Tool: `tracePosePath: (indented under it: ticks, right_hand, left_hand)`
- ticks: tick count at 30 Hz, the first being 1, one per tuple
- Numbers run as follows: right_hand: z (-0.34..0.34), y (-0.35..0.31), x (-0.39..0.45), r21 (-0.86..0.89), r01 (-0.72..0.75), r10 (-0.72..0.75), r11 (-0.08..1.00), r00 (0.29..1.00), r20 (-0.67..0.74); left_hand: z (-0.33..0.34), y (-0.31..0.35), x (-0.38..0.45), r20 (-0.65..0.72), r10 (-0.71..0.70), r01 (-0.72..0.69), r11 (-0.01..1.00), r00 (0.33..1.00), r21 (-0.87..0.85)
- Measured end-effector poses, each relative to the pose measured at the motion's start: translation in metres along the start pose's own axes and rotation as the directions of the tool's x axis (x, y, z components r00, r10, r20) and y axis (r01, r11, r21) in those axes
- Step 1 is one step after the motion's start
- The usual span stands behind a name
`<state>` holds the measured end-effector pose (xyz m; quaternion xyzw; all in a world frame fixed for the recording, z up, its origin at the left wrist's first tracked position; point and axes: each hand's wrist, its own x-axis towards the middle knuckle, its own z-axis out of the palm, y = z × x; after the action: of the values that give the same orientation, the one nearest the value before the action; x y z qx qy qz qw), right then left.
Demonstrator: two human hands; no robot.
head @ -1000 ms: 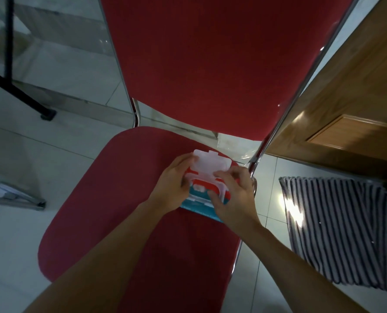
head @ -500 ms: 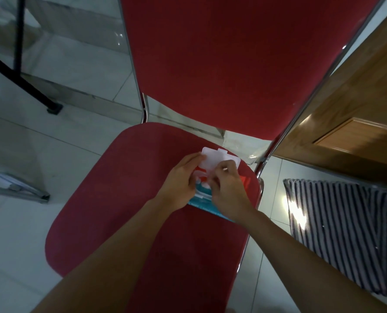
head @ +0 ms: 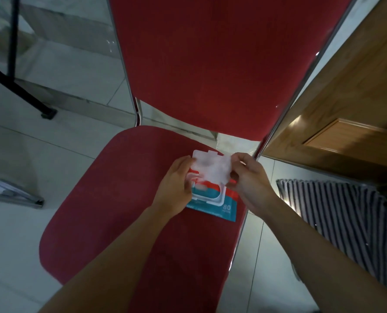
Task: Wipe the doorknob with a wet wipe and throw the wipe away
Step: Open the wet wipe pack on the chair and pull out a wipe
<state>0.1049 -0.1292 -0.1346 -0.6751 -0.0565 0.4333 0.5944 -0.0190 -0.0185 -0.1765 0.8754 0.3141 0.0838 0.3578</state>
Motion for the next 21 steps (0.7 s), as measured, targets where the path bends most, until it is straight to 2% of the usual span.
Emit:
tracePosePath:
  ticks: [2,4,7,10,13,17,21]
  right_hand:
    - [-0.007,0.003,-0.001,-0.037,0.039,-0.042,0.999,0.996,-0.079]
    - [-0.014,0.005,-0.001,-0.033,0.071,-0.074,0.997,0.991,-0.109]
    - [-0.018,0.002,-0.005,-0.128,0.04,-0.047,0.991,0.998,-0.05]
    - [-0.02,0.002,-0.003,-0.319,0.03,0.0,0.947,0.995,0.096]
    - [-0.019,0.008,-0.001,-0.484,0.108,-0.017,0.868,0.982,0.189]
    - [-0.019,0.014,-0.01,-0.528,0.218,-0.19,0.821,0.976,0.107]
    - [-0.018,0.025,-0.02,-0.568,0.235,-0.175,0.788,0.972,0.16]
  left_hand:
    - [-0.002,0.004,-0.006,-0.099,-0.03,0.03,1.0,0.995,0.004]
    - [-0.005,0.009,-0.011,-0.138,-0.044,0.04,0.999,0.989,-0.026]
    - [-0.009,0.011,-0.016,-0.006,-0.019,0.018,0.998,1.0,-0.054]
    - [-0.007,0.009,-0.016,0.091,0.005,-0.003,1.0,0.996,-0.02]
    - [-0.005,0.007,-0.016,0.09,-0.029,0.035,0.997,0.995,-0.069]
    - [-0.005,0.007,-0.016,0.037,-0.158,0.162,0.964,0.987,-0.211]
    - [-0.005,0.006,-0.014,-0.042,-0.169,0.153,0.955,0.985,-0.253]
